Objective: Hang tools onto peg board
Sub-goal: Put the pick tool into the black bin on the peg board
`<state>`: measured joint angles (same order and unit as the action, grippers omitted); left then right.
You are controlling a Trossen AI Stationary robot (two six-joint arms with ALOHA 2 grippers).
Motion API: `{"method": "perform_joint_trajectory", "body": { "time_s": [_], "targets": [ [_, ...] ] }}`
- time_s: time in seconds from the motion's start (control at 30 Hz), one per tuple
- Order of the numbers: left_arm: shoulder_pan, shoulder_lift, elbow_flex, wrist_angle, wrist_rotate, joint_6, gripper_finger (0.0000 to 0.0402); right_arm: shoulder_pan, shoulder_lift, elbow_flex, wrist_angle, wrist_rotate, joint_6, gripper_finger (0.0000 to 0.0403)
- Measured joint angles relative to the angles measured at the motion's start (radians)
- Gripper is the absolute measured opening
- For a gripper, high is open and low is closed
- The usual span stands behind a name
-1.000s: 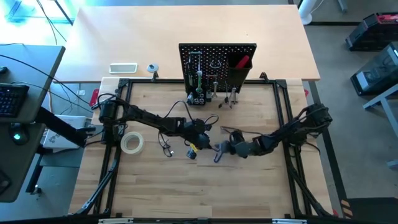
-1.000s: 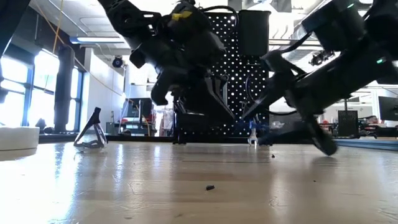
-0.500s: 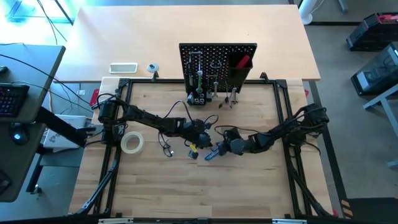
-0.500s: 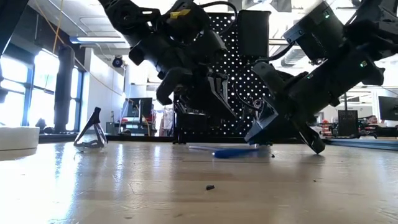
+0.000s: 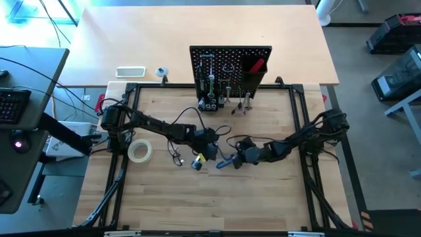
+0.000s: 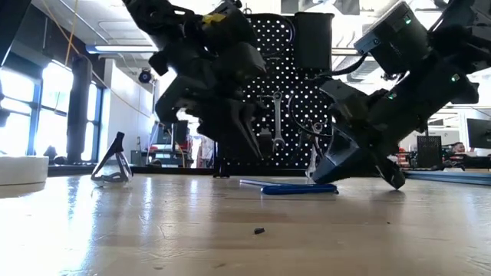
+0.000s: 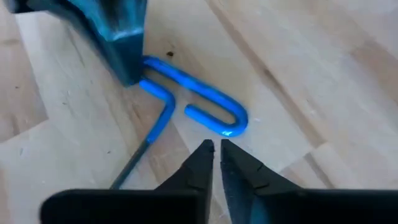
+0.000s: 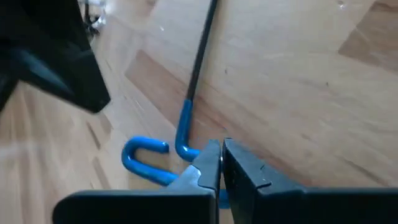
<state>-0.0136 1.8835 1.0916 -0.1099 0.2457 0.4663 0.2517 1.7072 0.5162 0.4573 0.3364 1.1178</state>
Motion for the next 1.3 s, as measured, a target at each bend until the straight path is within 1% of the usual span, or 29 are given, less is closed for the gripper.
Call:
{"method": "perform_joint_trajectory", "body": {
  "time_s": [0.1, 0.17, 0.27, 0.37, 0.47, 0.6, 0.67, 0.83, 1.03, 1.13, 1.3],
  "targets": [
    [0.000, 0.000, 0.000, 0.004, -0.078, 0.054, 0.0045, 0.026, -0.042, 0.001, 0.003, -0.049, -0.035, 0.0030],
    [0.008, 0.000, 0.000, 0.021, -0.118, 0.116, 0.0064, 0.053, -0.058, 0.003, -0.004, -0.075, -0.038, 0.0050],
    [0.027, 0.002, 0.000, 0.075, -0.121, 0.189, 0.0091, 0.106, -0.060, 0.003, -0.005, -0.093, -0.039, 0.0090],
    [0.061, 0.003, 0.000, 0.114, -0.112, 0.228, 0.0112, 0.144, -0.062, 0.003, -0.007, -0.091, -0.046, 0.0129],
    [0.103, 0.003, 0.000, 0.123, -0.069, 0.243, 0.0123, 0.160, -0.062, 0.004, -0.040, -0.070, -0.046, 0.0150],
    [0.152, 0.020, 0.000, 0.122, 0.036, 0.243, 0.0124, 0.149, -0.061, 0.004, -0.114, -0.064, -0.063, 0.0153],
    [0.162, 0.042, 0.000, 0.129, 0.068, 0.243, 0.0124, 0.138, -0.052, 0.005, -0.115, -0.064, -0.082, 0.0153],
    [0.168, 0.102, 0.008, 0.132, 0.076, 0.245, 0.0124, 0.103, -0.015, 0.010, -0.079, -0.095, -0.135, 0.0154],
    [0.174, 0.148, 0.029, 0.132, 0.075, 0.203, 0.0124, 0.062, 0.027, 0.048, -0.106, -0.110, -0.216, 0.0154],
    [0.174, 0.148, 0.029, 0.119, 0.076, 0.174, 0.0124, 0.036, 0.038, 0.067, -0.153, -0.081, -0.239, 0.0153],
    [0.171, 0.144, 0.035, 0.047, 0.074, 0.146, 0.0124, -0.009, 0.038, 0.069, -0.214, 0.003, -0.263, 0.0153]
  ]
}}
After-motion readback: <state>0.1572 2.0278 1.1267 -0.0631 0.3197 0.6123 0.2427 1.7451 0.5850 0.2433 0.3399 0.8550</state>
